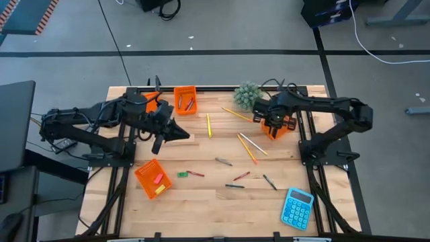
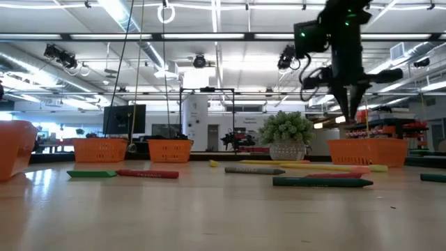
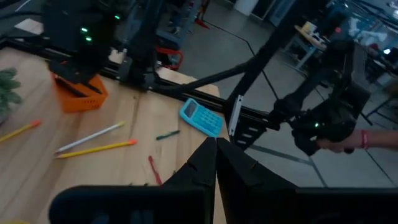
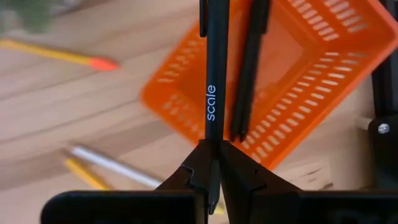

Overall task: Sort crayons/erasers/pens/pencils in bins
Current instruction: Put the black pen into the right orange bin, then put the yellow highlighter into the right orange bin

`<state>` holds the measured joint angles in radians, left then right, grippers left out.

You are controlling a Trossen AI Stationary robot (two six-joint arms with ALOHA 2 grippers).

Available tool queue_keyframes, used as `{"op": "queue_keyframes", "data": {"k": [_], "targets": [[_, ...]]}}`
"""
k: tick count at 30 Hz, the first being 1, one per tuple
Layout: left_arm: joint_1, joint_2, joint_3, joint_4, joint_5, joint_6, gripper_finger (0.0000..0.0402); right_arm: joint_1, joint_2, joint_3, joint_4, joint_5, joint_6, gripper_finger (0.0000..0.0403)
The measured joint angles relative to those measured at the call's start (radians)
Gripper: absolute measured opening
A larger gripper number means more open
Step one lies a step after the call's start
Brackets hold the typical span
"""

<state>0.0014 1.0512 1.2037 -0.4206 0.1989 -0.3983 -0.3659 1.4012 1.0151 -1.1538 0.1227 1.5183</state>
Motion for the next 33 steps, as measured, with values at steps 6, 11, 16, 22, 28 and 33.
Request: {"op": "queue_keyframes", "data": {"k": [6, 11, 16, 22, 28, 33], "targets": [[0.037, 0.000, 0.000, 0.000, -0.006, -0.010, 0.0019, -0.023, -0.068, -0.139, 0.050, 0.015, 0.004, 0.0028], [0.063, 0.000, 0.000, 0.002, -0.040, -0.034, 0.0015, -0.054, -0.102, -0.203, 0.089, 0.048, -0.003, 0.0026], [0.088, 0.000, 0.000, 0.003, -0.053, -0.044, 0.0021, -0.099, -0.110, -0.252, 0.176, 0.052, -0.032, 0.0026], [0.110, 0.000, 0.000, 0.003, -0.053, -0.064, 0.0021, -0.115, -0.115, -0.252, 0.248, 0.063, -0.080, 0.0027], [0.130, 0.000, 0.000, 0.003, -0.090, -0.095, 0.0013, -0.069, -0.163, -0.175, 0.274, 0.125, -0.133, 0.0027], [0.152, 0.015, 0.000, 0.002, -0.219, -0.152, 0.0021, -0.002, -0.177, -0.071, 0.299, 0.211, -0.242, 0.0027]]}}
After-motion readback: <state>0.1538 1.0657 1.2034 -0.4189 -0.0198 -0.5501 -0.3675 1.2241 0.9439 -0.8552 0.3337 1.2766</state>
